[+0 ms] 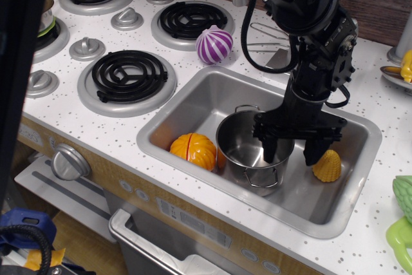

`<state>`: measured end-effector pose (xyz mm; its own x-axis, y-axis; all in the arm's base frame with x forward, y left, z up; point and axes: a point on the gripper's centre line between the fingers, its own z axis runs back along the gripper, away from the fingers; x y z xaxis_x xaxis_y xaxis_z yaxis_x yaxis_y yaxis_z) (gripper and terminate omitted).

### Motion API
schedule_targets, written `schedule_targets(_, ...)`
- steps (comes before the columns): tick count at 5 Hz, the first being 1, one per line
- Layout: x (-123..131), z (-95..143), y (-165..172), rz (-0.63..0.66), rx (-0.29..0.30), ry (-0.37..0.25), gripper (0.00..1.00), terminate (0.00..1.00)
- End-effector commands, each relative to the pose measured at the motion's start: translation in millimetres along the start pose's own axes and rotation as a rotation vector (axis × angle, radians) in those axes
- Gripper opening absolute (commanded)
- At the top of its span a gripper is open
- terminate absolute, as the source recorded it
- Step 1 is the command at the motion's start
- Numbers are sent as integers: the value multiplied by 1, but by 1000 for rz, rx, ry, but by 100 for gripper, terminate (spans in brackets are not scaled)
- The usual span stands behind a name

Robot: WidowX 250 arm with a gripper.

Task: Pick up pot from sink

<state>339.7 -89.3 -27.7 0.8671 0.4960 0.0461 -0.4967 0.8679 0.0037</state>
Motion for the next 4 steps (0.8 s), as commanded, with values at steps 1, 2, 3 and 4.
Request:
schedule_targets(1, 7, 10, -2, 22, -91, 3, 0, 0)
schedule_targets(2, 7, 10, -2, 30, -105, -6, 0, 0)
schedule_targets(3, 9, 14, -2, 27, -102, -18, 0, 0)
schedule_targets(4, 13, 33, -6, 20, -48, -40, 0, 0)
